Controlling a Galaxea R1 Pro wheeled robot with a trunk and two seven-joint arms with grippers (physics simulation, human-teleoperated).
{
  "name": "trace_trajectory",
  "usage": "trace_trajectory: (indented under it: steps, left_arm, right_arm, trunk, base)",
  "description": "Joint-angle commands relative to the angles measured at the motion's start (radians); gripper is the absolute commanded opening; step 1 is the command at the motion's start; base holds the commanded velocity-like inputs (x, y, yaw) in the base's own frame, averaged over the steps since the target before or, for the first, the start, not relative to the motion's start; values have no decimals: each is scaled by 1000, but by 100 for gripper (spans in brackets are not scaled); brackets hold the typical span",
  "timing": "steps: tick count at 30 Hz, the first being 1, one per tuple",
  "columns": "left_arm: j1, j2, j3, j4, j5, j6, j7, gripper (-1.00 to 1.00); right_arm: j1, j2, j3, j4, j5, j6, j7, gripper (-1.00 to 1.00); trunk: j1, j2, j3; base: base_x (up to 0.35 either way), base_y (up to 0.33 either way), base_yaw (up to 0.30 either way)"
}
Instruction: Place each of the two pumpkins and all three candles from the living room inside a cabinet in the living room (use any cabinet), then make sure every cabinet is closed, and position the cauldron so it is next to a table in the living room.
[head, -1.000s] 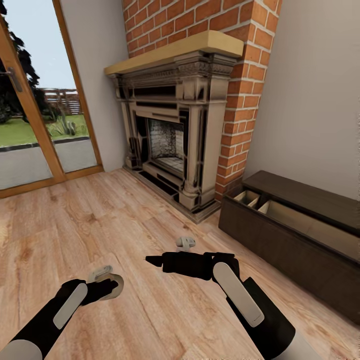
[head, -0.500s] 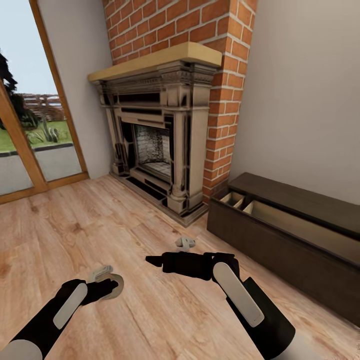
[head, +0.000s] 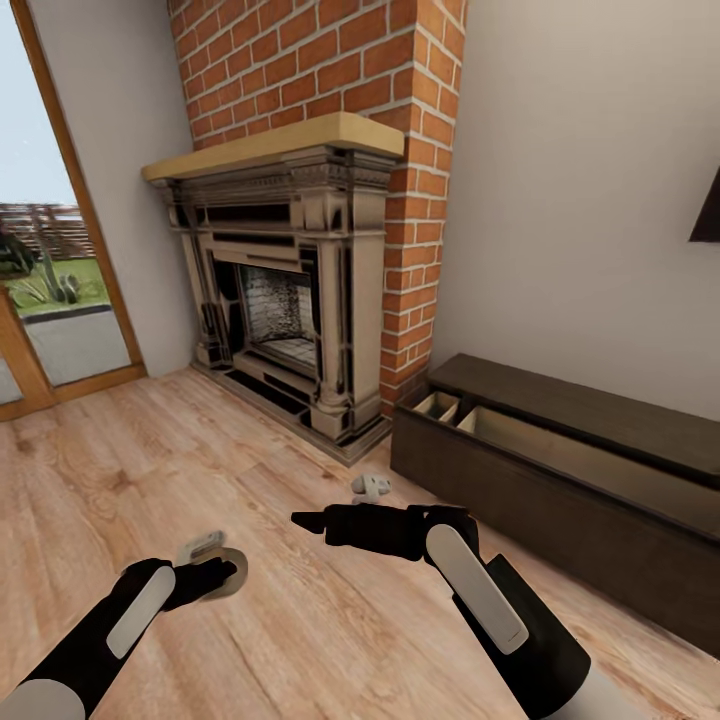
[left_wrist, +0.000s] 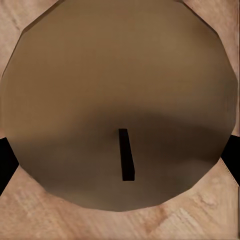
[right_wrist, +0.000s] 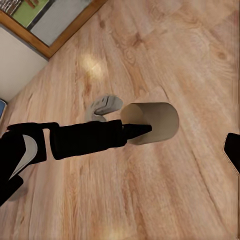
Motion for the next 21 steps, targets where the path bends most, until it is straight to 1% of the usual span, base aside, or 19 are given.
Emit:
trace_trajectory:
  steps: [1,4,8,10,11,12,14,17,21]
  left_arm:
    - [0,1,-4,-2,11,1,10,-100]
    - [0,1,-5,-2,11,1,10,-100]
    - [0,1,-5,-2,11,1,10,-100]
    - [0,1,-5,-2,11,1,10,-100]
    - [0,1,-5,-2,11,1,10,-100]
    - [0,1,-5,-2,11,1,10,-100]
    - [0,1,-5,-2,11,1,10,-100]
    - [0,1,-5,-2,11,1,10,-100]
    - [0,1,-5,-2,11,1,10,-100]
  right_arm:
    - [-1,0,1,-1,-10,1,-10,100]
    - [-1,0,1,-2,-10,1,-10,100]
    - [-1,0,1,-4,-11,3,-10,100]
    - [-1,0,0,-4,-17,4,-10,100]
    - [-1,0,0,-4,-26,4,-10,100]
    - [-1,0,-1,-4,-44,3,-10,100]
    - [-1,-1,-1,-3,-61,2,-10,100]
    - [-1,-1,-1,-3,-71,2,-10,100]
    - [-1,-2,-1,-2,-74,2,-10,100]
  trunk:
    - [-1,0,2]
    - [-2,1,10]
    - [-4,1,25]
    - [-9,10,31]
    - [-13,17,33]
    - [-16,24,36]
    - [-24,38,40]
    - [-36,59,48]
    - [-36,59,44]
  base:
    - [0,0,-187]
    - [0,0,-125]
    - [0,0,-31]
    - [0,0,-101]
    - [0,0,-168]
    - [0,0,-201]
    - [0,0,-218]
    - [0,0,-230]
    - [0,0,-235]
